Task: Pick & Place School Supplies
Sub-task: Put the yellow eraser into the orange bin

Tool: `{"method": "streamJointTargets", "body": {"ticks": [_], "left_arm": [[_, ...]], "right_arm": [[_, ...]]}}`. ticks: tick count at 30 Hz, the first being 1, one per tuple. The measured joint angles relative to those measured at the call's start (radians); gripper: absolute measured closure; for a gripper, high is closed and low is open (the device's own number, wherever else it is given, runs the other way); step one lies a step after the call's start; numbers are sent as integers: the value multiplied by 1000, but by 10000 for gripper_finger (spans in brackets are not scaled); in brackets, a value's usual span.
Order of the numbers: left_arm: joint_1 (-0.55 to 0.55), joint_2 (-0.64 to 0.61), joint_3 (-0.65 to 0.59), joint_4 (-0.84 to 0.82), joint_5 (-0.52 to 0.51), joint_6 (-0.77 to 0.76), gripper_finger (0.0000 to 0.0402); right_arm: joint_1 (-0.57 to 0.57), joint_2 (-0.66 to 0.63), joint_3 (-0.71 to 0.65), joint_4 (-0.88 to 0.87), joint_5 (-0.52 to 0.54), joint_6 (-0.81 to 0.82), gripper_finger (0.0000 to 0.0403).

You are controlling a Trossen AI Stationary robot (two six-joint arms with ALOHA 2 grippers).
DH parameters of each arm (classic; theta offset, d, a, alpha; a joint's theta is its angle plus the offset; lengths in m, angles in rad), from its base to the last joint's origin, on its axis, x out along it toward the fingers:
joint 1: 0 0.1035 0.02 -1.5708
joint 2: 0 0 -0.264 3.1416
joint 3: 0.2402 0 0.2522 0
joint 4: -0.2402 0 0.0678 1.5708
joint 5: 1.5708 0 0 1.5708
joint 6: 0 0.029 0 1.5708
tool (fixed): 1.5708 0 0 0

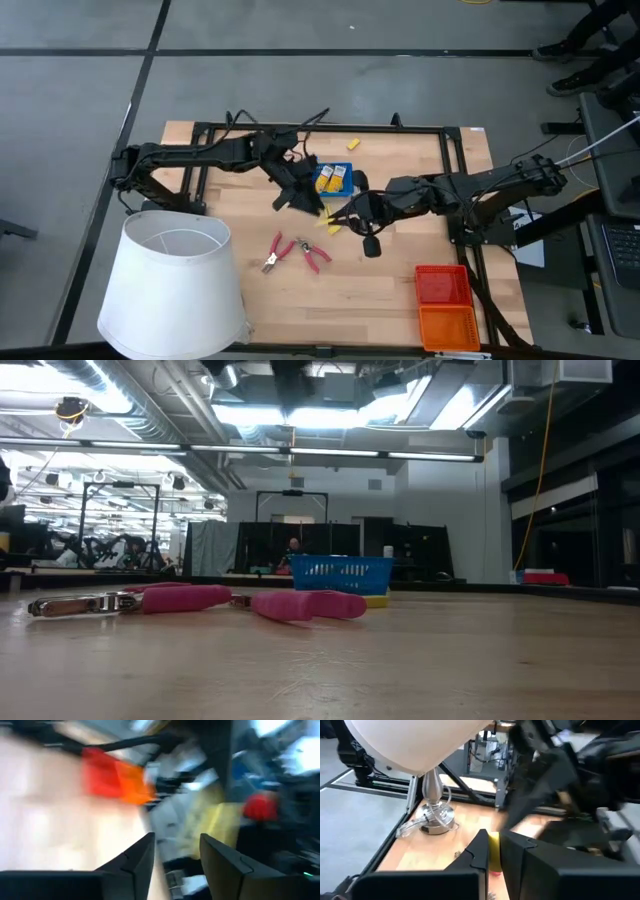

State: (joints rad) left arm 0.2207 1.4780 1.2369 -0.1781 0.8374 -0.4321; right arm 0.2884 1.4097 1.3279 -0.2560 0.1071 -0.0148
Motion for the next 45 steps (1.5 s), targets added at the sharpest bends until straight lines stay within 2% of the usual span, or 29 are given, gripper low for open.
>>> {"method": "streamJointTargets", "body": {"ticks": [5, 9, 11, 16, 18, 21, 25, 30, 39, 45], "left_arm": [[76, 3, -2, -240, -152, 194, 235], [106, 3, -2, -442, -280, 328, 236], [99, 3, -2, -547, -380, 385, 240], [36, 3, -2, -798, -730, 479, 256], [9, 3, -2, -831, -781, 495, 265], [-25, -6, -4, -824, -760, 473, 278], [-46, -56, -58, -718, -760, 398, 293], [-69, -161, -178, -577, -758, 241, 304], [-154, -306, -364, -399, -824, -17, 307], [-220, -323, -411, -298, -878, -112, 308]], "right_arm": [[14, -2, 1, -6, -29, 48, 381], [36, -22, 1, -135, -12, 142, 382], [61, -38, 1, -250, -10, 214, 382], [176, -76, 1, -483, 50, 420, 382], [237, -89, 1, -561, 93, 526, 382], [342, -108, -5, -678, 171, 713, 382], [496, -132, -48, -763, 281, 1019, 382], [686, -120, -97, -769, 328, 1392, 382], [974, 0, -109, -758, 264, 1908, 382], [1024, 67, -109, -670, 161, 1930, 382]]}}
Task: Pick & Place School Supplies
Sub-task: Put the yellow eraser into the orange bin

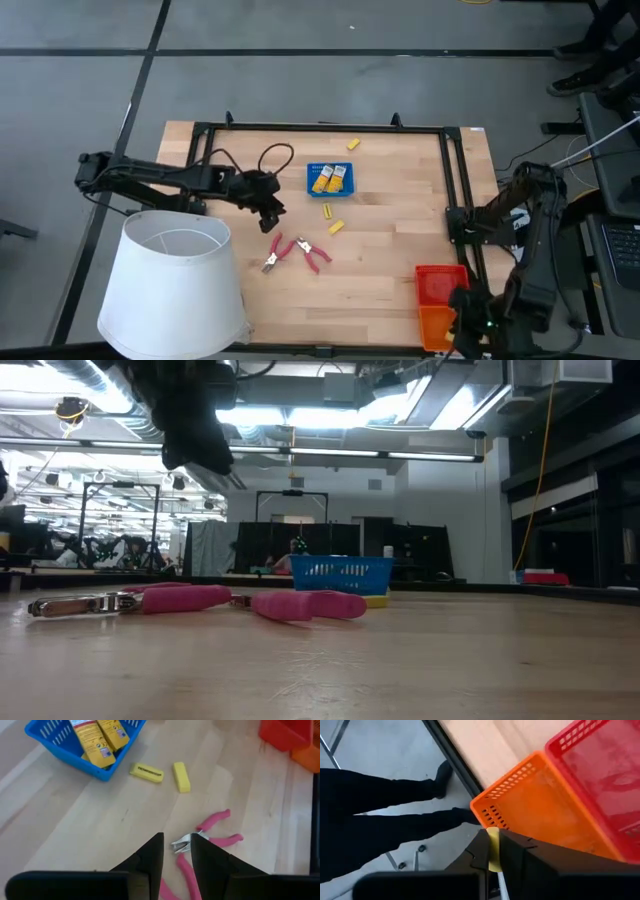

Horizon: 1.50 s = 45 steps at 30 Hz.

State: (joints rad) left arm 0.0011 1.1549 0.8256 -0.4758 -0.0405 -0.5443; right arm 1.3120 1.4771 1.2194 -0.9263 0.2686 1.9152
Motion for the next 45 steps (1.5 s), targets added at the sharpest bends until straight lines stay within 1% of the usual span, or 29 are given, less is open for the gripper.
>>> {"method": "streamJointTargets", "body": {"ticks": [10, 15, 17, 19, 26, 29, 31, 34, 37, 41, 43, 45], "left_arm": [[-67, 7, -1, 27, -52, -54, 311], [-80, 7, -1, 35, -54, -77, 308], [-86, 7, -1, 34, -54, -90, 308], [-95, 7, -1, 35, -54, -102, 308], [-125, 7, -1, 36, -71, -135, 310], [-134, 7, -1, 36, -82, -145, 308], [-142, 7, -1, 35, -96, -151, 308], [-148, 7, -1, 35, -112, -155, 310], [-152, 7, -1, 35, -138, -168, 311], [-152, 7, -1, 41, -160, -176, 307], [-152, 7, -1, 50, -148, -171, 306], [-152, 7, -1, 38, -126, -171, 307]], "right_arm": [[63, 95, 0, 12, -168, -25, 382], [72, 143, 4, -10, -217, -50, 382], [73, 152, 3, -20, -214, -55, 378], [72, 153, 3, -29, -200, -52, 356], [67, 155, 0, -69, -164, -37, 225], [60, 155, 0, -78, -154, -37, 191], [42, 148, 0, -83, -110, -38, 180], [-26, 116, -1, -107, 26, -74, 175], [-136, 80, -1, -158, 111, -160, 181], [-306, 23, -1, -158, 212, -357, 193], [-400, 1, -1, -153, 271, -467, 198], [-488, -20, -1, -148, 293, -595, 202]]}}
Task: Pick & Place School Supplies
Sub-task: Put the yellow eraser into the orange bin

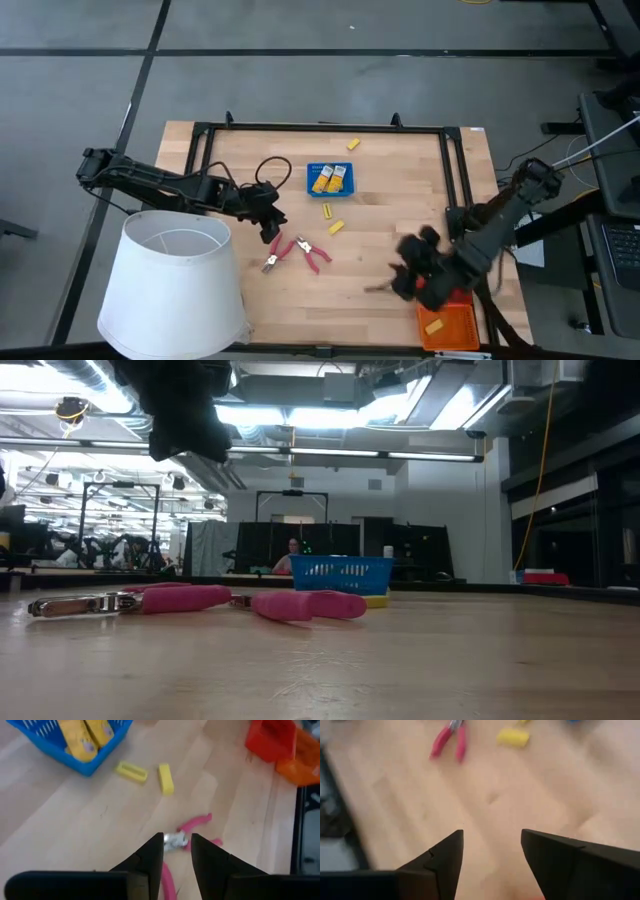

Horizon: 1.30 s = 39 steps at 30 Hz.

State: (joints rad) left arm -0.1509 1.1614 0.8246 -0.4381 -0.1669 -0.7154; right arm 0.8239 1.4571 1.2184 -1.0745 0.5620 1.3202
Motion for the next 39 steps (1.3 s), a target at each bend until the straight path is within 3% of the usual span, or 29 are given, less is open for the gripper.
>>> {"method": "streamJointTargets", "body": {"ticks": [4, 7, 11, 16, 22, 25, 28, 32, 39], "left_arm": [[-5, 0, 0, -44, 17, 10, 304], [-20, -9, 0, -23, 15, 69, 299], [-33, -26, 0, 16, 29, 137, 288], [-33, -35, 0, 31, 31, 176, 274], [-33, -35, 0, 49, 28, 190, 264], [-32, -35, 0, 62, 7, 181, 262], [-29, -34, 0, 83, -6, 162, 262], [-17, -34, 0, 90, -20, 140, 262], [22, -34, 0, 108, -22, 126, 262]], "right_arm": [[-170, -16, -18, 147, -64, -334, 208], [-301, -16, -74, 378, -207, -586, 213], [-450, -15, -159, 611, -360, -776, 223], [-595, -15, -212, 657, -458, -1017, 236], [-698, -5, -242, 666, -574, -1522, 253], [-750, -3, -244, 627, -493, -1680, 262], [-845, -3, -244, 641, -430, -1657, 269], [-1019, -2, -244, 644, -605, -1541, 272], [-1281, 19, -212, 663, -754, -1193, 272]]}}
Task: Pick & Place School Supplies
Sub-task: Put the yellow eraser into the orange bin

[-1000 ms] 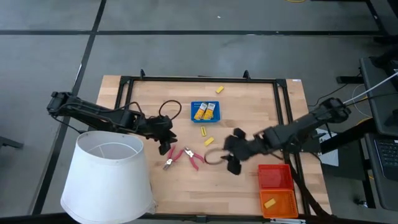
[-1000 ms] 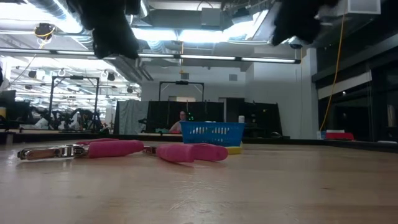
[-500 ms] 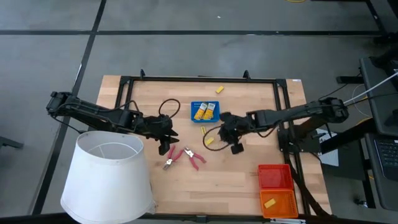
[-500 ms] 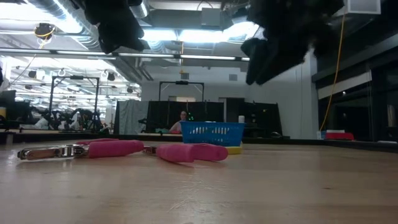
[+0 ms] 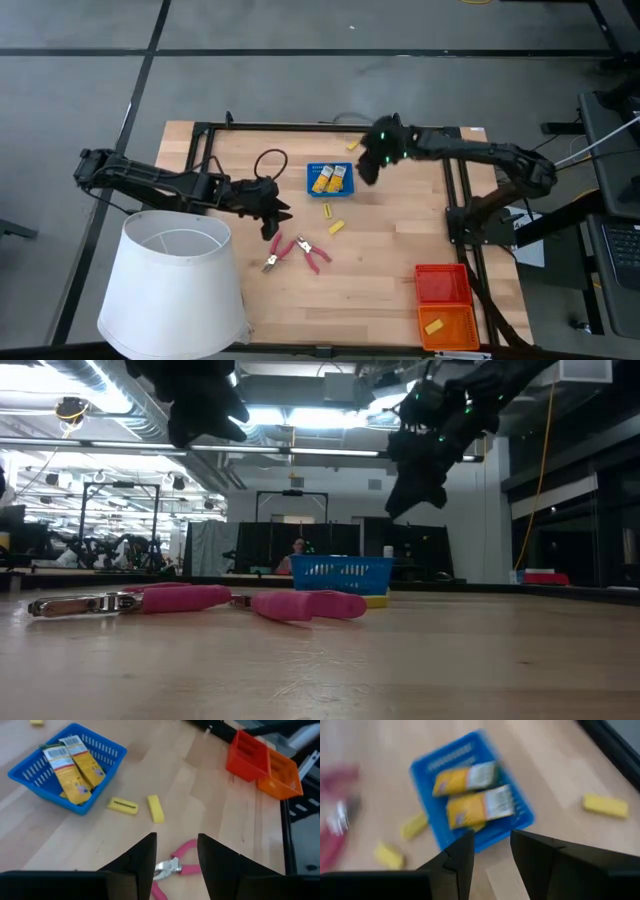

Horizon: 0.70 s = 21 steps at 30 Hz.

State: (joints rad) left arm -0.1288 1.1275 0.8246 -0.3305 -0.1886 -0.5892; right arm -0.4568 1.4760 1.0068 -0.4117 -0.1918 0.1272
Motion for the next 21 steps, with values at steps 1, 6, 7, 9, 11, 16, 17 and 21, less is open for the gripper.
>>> {"method": "streamJointTargets", "body": {"ticks": [1, 6, 7, 9, 11, 16, 17, 21], "left_arm": [[8, 0, 0, 6, 0, 0, 262], [51, 0, 0, 50, 1, -7, 262], [60, 0, 0, 58, 3, -9, 262], [72, 0, 0, 77, 6, -11, 263], [83, 0, 0, 89, 8, -16, 263], [94, 0, 0, 103, 10, -36, 263], [94, 0, 0, 103, 10, -44, 263], [89, 0, 0, 104, 4, -57, 263]], "right_arm": [[-29, 9, 11, 0, -39, 59, 272], [-126, 77, 110, 32, -105, 337, 273], [-138, 99, 136, 31, -109, 381, 273], [-153, 156, 199, 18, -123, 481, 273], [-162, 225, 283, 8, -139, 574, 273], [-164, 423, 524, -110, -138, 639, 273], [-166, 459, 575, -162, -118, 615, 273], [-172, 583, 756, -410, 32, 417, 273]]}}
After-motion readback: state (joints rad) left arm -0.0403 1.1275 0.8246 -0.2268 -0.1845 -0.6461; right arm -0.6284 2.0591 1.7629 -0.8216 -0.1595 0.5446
